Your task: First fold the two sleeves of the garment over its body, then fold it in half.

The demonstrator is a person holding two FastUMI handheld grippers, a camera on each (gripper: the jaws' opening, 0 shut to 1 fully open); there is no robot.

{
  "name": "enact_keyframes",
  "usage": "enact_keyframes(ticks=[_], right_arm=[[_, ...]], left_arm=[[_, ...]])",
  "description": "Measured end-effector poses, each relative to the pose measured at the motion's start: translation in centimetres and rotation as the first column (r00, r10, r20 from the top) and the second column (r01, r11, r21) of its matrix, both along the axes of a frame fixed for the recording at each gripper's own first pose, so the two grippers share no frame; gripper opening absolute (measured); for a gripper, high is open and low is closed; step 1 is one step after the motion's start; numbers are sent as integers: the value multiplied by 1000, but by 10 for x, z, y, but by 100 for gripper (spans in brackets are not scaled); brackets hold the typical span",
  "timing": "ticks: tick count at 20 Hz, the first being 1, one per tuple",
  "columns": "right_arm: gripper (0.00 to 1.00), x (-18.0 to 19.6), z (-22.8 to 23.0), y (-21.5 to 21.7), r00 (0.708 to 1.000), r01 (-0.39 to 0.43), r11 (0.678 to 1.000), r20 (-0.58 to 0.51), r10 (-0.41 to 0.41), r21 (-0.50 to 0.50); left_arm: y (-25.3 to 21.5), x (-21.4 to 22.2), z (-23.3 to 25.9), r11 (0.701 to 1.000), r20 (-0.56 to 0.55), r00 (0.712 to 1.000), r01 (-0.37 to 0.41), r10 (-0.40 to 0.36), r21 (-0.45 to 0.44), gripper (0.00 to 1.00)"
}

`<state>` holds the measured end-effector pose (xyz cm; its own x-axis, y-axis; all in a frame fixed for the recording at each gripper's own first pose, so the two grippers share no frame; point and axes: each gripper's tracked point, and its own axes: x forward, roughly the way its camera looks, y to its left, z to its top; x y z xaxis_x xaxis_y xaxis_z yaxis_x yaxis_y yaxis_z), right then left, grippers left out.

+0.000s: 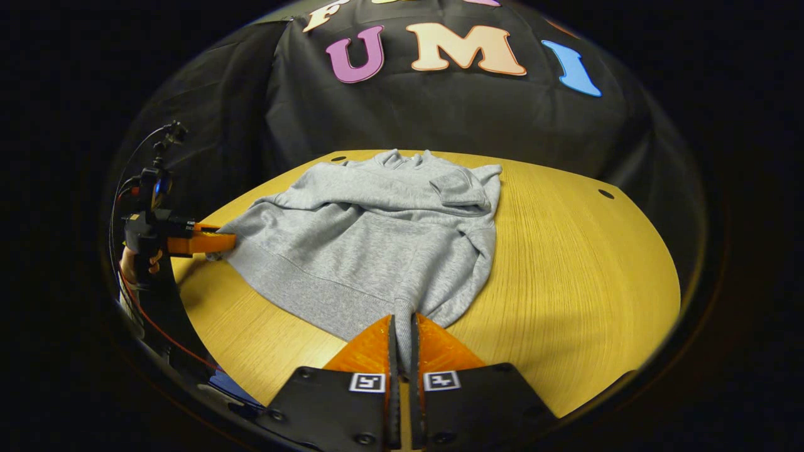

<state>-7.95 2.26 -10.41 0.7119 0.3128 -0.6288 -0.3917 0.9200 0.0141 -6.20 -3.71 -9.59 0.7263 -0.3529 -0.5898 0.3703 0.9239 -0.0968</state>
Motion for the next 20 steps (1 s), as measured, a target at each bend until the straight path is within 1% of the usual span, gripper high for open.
enact_keyframes(ticks=[1,2,5,8,11,15,18,20], right_arm=[[7,-3,1,-1,1000,10,1000,7,-10,-8],[7,-3,4,0,1000,14,1000,15,-14,-13],[7,-5,8,2,1000,10,1000,10,-10,-21],[6,-3,22,1,1000,23,999,-1,-22,44],[6,3,43,4,999,32,993,20,-35,114],[6,36,85,11,993,15,987,109,-32,157],[6,60,107,20,988,-9,985,154,-17,170],[7,78,114,24,988,-9,982,155,-21,187]], left_arm=[[-1,-1,0,999,-7,1000,-20,20,-28,5],[-1,0,1,998,-12,999,-32,31,-49,0],[-1,-3,8,995,-25,999,-50,48,-85,0],[-4,-1,25,996,15,999,-40,41,-84,0],[-12,4,52,996,64,998,-2,8,-94,0],[-25,27,93,988,145,989,25,-3,-151,0],[-37,51,119,973,174,985,21,20,-229,0],[-40,69,129,962,180,983,8,44,-275,0]])
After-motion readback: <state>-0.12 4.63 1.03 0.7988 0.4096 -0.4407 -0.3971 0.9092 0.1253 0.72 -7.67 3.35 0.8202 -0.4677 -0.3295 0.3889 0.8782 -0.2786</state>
